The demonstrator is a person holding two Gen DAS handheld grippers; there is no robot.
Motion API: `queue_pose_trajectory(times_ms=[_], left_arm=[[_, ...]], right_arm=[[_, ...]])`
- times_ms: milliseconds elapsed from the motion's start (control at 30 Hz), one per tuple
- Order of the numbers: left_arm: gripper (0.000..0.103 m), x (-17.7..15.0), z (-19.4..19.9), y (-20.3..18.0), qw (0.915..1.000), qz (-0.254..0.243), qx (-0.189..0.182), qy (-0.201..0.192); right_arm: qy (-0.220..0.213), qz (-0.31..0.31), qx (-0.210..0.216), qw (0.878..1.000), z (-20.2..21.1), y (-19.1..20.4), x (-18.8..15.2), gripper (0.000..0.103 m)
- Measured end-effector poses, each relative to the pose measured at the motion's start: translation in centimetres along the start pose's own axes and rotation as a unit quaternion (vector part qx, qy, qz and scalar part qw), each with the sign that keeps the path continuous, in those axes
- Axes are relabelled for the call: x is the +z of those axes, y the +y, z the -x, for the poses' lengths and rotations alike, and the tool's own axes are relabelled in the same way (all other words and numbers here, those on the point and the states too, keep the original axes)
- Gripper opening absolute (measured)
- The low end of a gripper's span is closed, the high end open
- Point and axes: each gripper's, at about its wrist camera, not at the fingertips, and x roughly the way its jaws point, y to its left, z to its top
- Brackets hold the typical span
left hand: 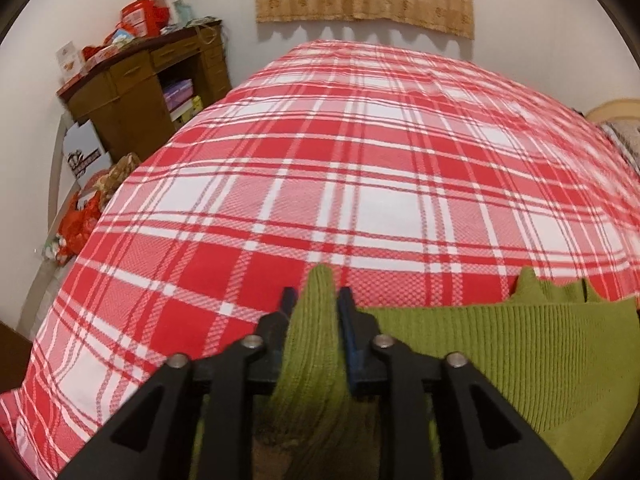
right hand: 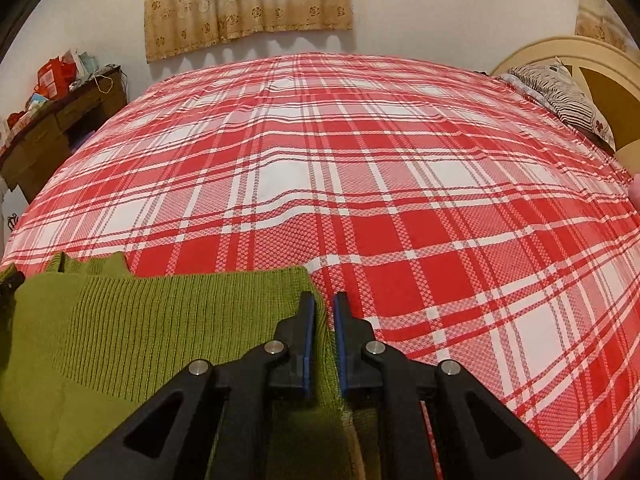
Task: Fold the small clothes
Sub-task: 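Lay the folded hem down and open both grippers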
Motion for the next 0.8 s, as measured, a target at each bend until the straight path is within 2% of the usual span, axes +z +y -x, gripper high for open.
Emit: queue_pose_trajectory(times_ms=[133, 200, 300, 400, 467, 567, 600, 667, 700, 733, 800], left_arm=[[0.034, 0.2, 1.3, 1.6, 0.9992, 0.028, -0.028, -0.003], [0.034, 0.3, 3.0, 2.4, 0.9991, 0.031, -0.027, -0.009], [0.033, -0.8, 6.6, 3.1, 0.9993, 0.007, -0.016, -0.032], [0.033, -3.0, 8.8, 2.8, 0.9991, -0.019, -0.012, -0.037], [0.033, -4.5, 8.9, 2.6, 0.9991, -0.024, -0.018, -0.031], [0.033, -6.5, 6.7, 2.2, 0.9996, -0.024, 0.006, -0.011], [0.035, -6.9, 6.3, 2.5, 0.9996, -0.021, 0.01, -0.014], [0.043, -7.6, 6.0, 2.4, 0.9982, -0.028, 0.028, -0.046], [0.045, -7.6, 6.0, 2.2, 0.9977, -0.03, 0.038, -0.047], [0.046, -7.4, 6.1, 2.0, 0.9973, -0.034, 0.044, -0.048], [0.047, -7.4, 5.7, 2.0, 0.9969, -0.038, 0.05, -0.046]], right_arm=[[-0.001, -0.007, 0.002, 1.0, -0.1, -0.3, 0.0, 0.008], [-0.001, -0.01, 0.004, 1.0, -0.1, -0.4, 0.0, 0.009], [0.0, -0.022, 0.011, 1.0, -0.2, -0.8, 0.1, 0.009], [-0.002, -0.028, 0.014, 0.999, -0.1, -1.0, 0.1, 0.01], [-0.007, -0.023, 0.007, 1.0, 0.1, -0.8, 0.1, 0.01], [-0.016, -0.012, -0.006, 1.0, 0.6, -0.3, 0.0, 0.011], [-0.018, -0.011, -0.003, 1.0, 0.7, -0.2, 0.0, 0.016], [-0.019, -0.019, 0.012, 1.0, 0.9, -0.7, 0.0, 0.017], [-0.021, -0.027, 0.022, 0.999, 1.2, -1.1, 0.0, 0.017], [-0.04, -0.047, 0.034, 0.998, 2.3, -1.9, -0.2, 0.017], [-0.089, -0.081, 0.021, 0.992, 5.3, -3.1, -1.0, 0.017]])
